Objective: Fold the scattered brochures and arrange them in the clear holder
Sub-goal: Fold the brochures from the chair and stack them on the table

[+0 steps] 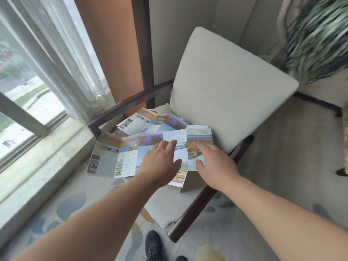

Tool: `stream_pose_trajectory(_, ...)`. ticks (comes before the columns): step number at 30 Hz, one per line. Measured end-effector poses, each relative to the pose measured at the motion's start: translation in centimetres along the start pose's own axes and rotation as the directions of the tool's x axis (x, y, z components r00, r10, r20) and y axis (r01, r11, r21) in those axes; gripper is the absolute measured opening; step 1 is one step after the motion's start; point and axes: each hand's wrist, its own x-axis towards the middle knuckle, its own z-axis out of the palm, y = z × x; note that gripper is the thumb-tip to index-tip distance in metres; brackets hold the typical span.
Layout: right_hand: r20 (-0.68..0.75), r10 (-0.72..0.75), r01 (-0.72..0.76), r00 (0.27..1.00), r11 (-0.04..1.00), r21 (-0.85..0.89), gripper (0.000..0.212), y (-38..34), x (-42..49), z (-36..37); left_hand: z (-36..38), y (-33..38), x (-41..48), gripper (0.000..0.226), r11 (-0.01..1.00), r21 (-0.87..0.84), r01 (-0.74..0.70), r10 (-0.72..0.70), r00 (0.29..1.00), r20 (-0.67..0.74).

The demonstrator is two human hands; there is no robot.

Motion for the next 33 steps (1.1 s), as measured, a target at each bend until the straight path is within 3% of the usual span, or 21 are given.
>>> stream_pose_trajectory(7,0.008,0.113,-0.112,0.994,0.993,-0.020,0.042,4.3,4.1,2.0,4.1,0.9,5.9,0.056,0.998,-0.023,-0.057,0.059,0.992,0.109)
stream_pose_trajectory(16,0.082,0.126,-0.134,0.989,0.987,0.092,0.040,9.1,8.9,7.1,9.9,1.0,9.3,0.052,0.998,-0.062,0.015,-0.004,0.983,0.183)
stream_pose_trajectory(26,0.153,0.238,-0.257,0.959,0.958,0.123,0.057,12.6,13.3,11.3,18.9,0.9,11.1,0.098,0.975,0.212,0.062,-0.127,0.942,0.311)
stream_pose_trajectory(33,0.279,0.233,-0.280,0.932,0.950,0.140,0.065,13.1,13.5,12.7,20.3,0.5,10.8,0.071,0.979,0.199,0.030,-0.085,0.958,0.274)
